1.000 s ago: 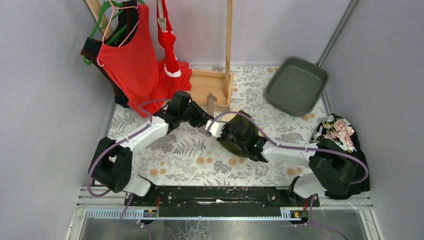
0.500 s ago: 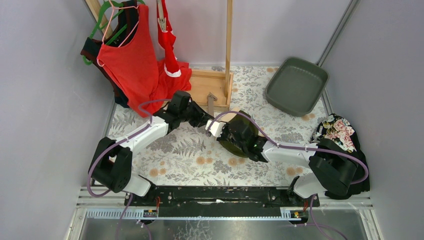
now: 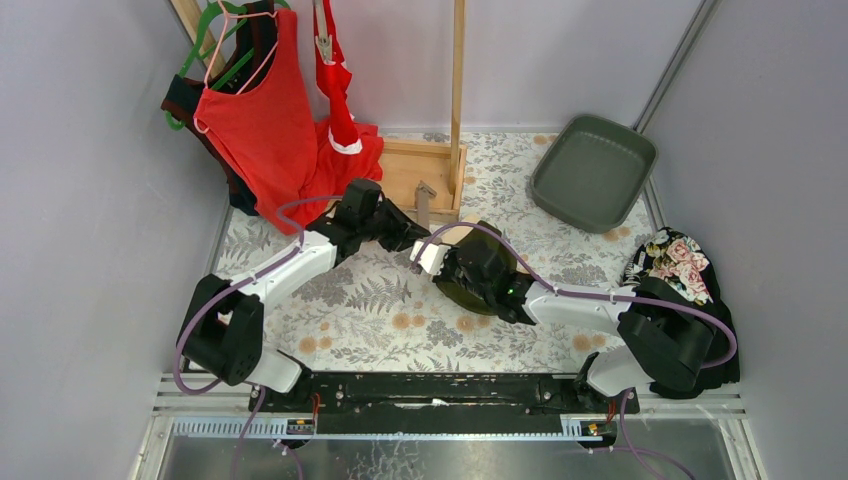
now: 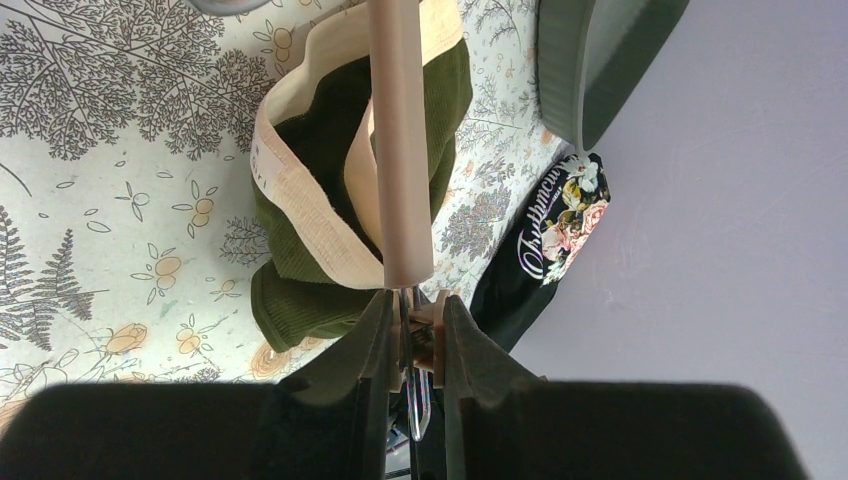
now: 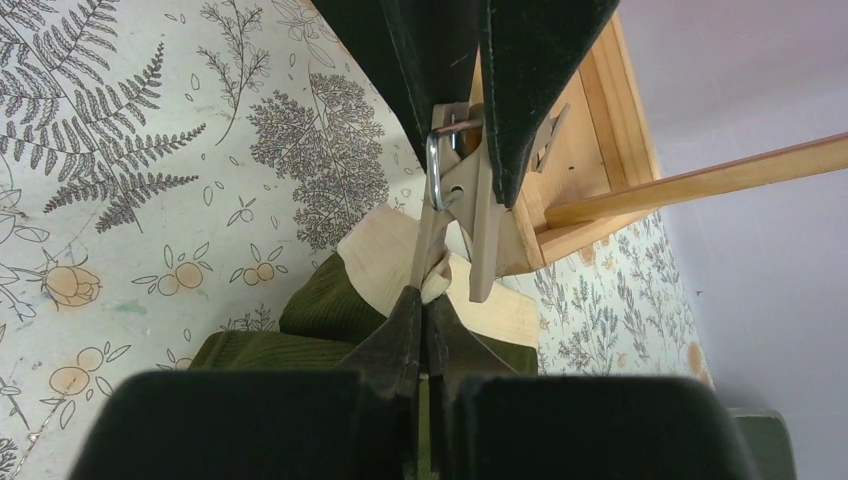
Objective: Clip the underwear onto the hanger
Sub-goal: Clamp the underwear onto the hanger.
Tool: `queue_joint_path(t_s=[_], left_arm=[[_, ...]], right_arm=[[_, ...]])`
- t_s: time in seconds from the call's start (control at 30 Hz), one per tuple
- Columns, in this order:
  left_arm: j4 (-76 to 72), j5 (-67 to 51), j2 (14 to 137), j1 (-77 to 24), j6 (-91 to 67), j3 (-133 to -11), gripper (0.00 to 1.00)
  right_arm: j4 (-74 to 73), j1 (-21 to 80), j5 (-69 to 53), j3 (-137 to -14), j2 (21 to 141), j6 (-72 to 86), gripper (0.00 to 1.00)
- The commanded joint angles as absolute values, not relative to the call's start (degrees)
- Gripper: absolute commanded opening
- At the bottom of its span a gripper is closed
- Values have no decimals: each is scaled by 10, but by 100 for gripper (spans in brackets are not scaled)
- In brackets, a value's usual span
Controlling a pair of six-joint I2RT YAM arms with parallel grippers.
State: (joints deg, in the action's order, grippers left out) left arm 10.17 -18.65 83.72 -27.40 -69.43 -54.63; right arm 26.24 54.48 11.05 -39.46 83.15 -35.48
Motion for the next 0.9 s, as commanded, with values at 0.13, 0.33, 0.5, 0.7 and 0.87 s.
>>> queue_joint_path(t_s=[0.13, 0.33, 0.5, 0.7, 0.87], left_arm=[[54, -201, 837, -280, -697, -552, 0], [53, -211, 837, -283, -688, -545, 0], [72, -206, 846, -291, -675, -547, 0], [73, -200, 861, -300, -670, -543, 0], [75, -202, 873, -304, -667, -549, 0]], right_arm=[[292, 553, 105, -415, 815, -350, 0], [286, 553, 112, -415, 805, -361, 0], [277, 553, 112, -417, 793, -364, 0], [267, 554, 113, -421, 788, -370, 0], [266, 555, 118, -424, 787, -375, 0]])
